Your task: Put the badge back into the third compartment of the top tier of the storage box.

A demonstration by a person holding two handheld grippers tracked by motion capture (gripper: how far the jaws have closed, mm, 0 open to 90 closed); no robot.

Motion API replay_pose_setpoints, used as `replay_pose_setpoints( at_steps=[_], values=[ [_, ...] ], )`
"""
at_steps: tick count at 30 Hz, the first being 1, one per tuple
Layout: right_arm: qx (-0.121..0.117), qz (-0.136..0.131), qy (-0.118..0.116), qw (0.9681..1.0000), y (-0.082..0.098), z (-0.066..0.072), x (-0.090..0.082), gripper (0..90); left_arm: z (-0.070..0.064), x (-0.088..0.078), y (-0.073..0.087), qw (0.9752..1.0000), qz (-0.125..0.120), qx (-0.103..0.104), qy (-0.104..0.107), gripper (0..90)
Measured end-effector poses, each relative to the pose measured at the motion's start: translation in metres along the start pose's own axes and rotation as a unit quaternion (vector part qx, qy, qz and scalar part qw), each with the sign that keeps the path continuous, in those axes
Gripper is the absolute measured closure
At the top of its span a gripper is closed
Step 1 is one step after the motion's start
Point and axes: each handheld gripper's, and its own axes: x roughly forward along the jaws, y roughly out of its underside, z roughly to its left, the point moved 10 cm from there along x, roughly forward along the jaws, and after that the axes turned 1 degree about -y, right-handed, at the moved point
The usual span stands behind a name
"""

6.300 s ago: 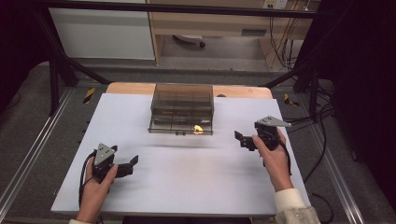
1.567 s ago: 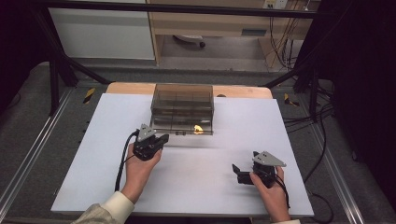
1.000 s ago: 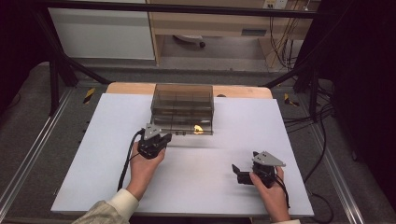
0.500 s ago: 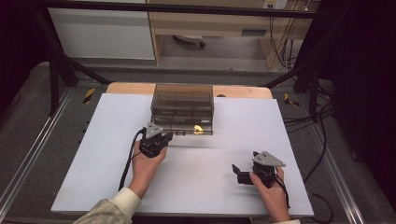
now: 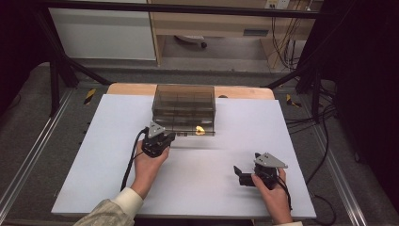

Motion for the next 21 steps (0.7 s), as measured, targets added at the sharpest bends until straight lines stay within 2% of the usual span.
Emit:
replay_pose_setpoints(
  at_steps=[10, 21],
  values=[
    [0.002, -0.005, -0.001, 1.0, -0.0019, 0.0008, -0.0012, 2.9, 0.0006, 0.0004, -0.001, 1.0, 0.001, -0.002, 0.002, 90.0],
    [0.006, -0.006, 0.0, 1.0, -0.0029, 0.0002, 0.0011, 2.9, 0.0084, -0.0003, -0.0051, 0.9999, 0.004, -0.002, -0.013, 90.0]
  ],
)
